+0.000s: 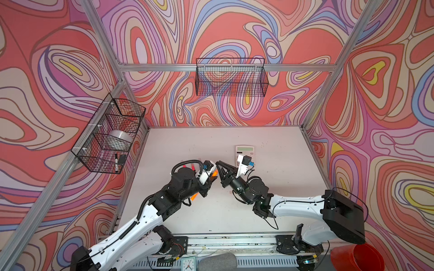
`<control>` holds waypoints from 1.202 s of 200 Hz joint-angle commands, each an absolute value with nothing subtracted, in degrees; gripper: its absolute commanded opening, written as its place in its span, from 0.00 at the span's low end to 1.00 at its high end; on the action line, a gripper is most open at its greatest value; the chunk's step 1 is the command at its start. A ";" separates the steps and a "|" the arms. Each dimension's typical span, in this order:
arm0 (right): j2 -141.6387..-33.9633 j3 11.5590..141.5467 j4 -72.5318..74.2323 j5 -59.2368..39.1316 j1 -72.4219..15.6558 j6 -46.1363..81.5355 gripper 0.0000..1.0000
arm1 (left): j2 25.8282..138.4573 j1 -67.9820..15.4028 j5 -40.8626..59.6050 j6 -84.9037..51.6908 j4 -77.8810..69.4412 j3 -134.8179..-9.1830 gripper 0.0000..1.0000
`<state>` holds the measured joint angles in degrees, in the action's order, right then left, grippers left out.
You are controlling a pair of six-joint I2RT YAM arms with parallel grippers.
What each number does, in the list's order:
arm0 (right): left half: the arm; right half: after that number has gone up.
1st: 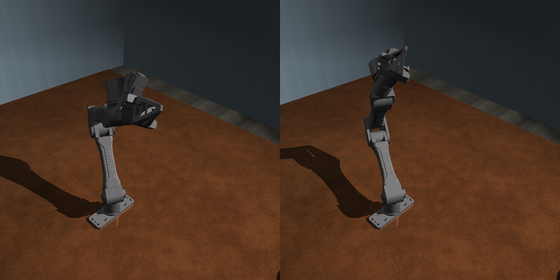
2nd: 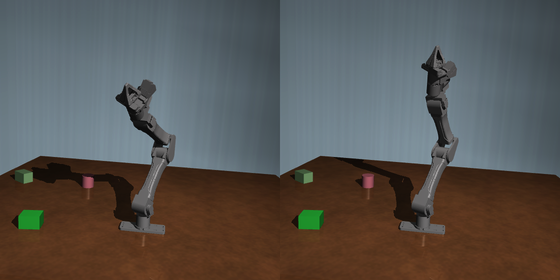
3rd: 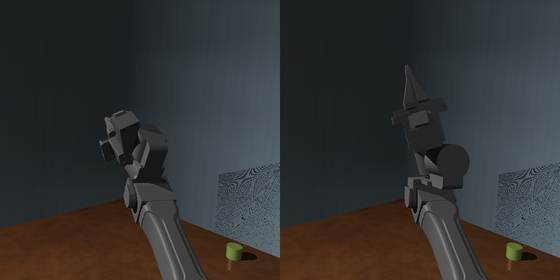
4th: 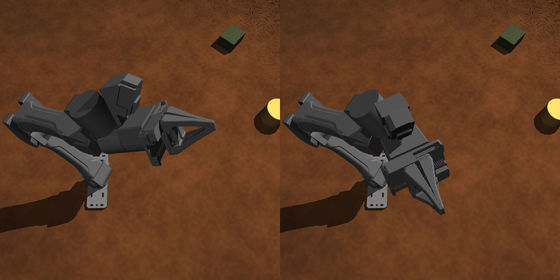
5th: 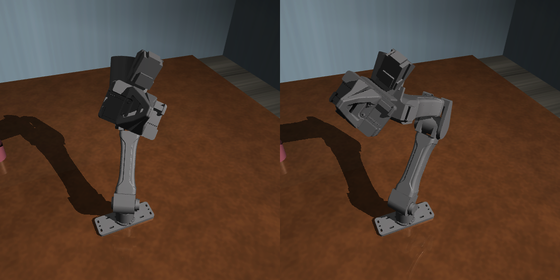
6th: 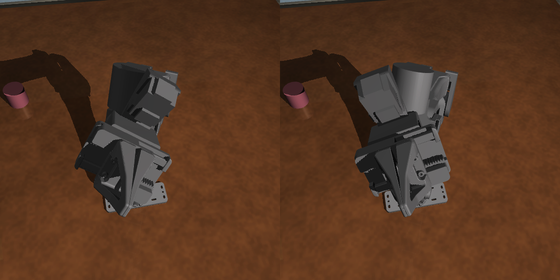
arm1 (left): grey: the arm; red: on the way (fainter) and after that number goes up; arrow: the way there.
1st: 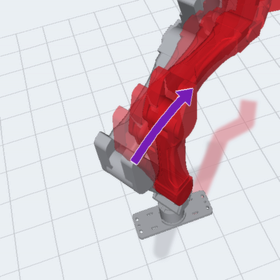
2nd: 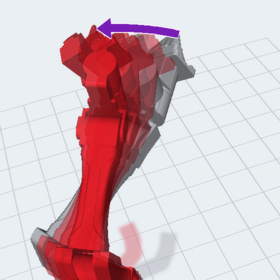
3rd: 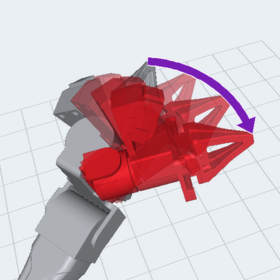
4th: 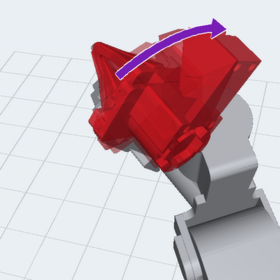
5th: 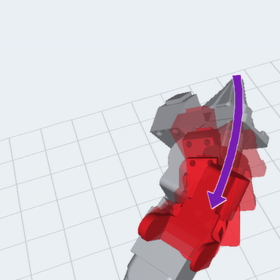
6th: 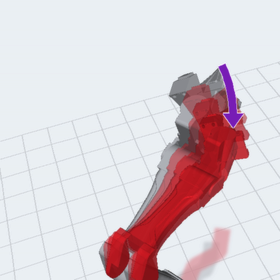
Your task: Insert the pens into the pen caps
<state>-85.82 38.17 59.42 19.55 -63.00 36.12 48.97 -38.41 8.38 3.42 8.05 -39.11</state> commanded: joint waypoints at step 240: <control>-80.33 41.53 28.70 5.91 -72.54 32.96 0.00 | 44.99 -25.50 9.14 -9.69 -60.06 -31.46 0.00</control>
<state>-76.18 46.26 47.90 21.91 -65.71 31.94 45.45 -29.63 30.70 -5.85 -39.35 -26.39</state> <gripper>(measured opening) 0.141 0.184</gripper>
